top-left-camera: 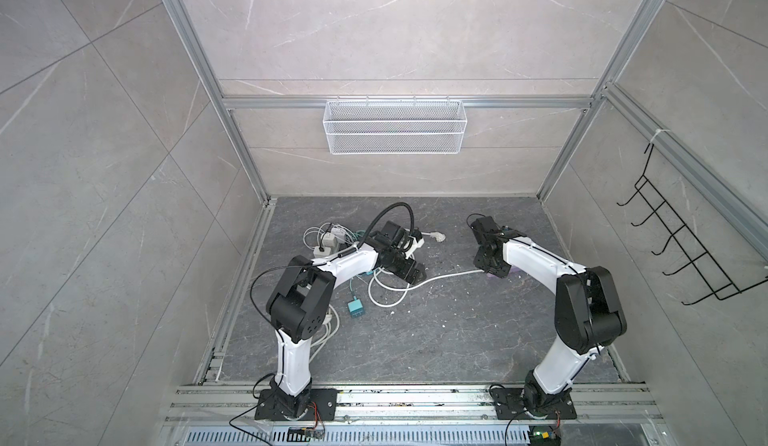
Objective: Insert the plug
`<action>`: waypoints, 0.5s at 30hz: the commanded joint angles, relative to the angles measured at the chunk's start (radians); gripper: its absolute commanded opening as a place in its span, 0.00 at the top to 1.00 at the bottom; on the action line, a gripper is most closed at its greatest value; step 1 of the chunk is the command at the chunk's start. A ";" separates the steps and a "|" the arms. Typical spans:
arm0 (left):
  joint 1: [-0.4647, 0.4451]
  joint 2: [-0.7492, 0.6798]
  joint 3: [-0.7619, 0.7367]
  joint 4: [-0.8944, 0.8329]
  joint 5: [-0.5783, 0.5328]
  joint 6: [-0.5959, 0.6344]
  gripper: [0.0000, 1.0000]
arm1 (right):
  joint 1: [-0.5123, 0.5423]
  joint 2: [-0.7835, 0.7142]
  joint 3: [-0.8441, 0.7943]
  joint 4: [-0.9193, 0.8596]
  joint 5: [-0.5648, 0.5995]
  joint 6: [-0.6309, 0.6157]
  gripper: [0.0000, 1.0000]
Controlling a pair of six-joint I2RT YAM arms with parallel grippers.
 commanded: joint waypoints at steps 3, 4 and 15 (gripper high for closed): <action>-0.061 0.089 0.107 -0.054 -0.044 0.100 0.14 | -0.060 -0.100 -0.073 0.043 -0.026 -0.031 0.50; -0.065 0.113 0.132 -0.069 -0.043 0.102 0.16 | -0.075 -0.112 -0.087 0.051 -0.033 -0.033 0.50; -0.096 0.284 0.305 -0.220 -0.144 0.109 0.38 | -0.171 -0.194 -0.192 0.104 -0.096 -0.072 0.50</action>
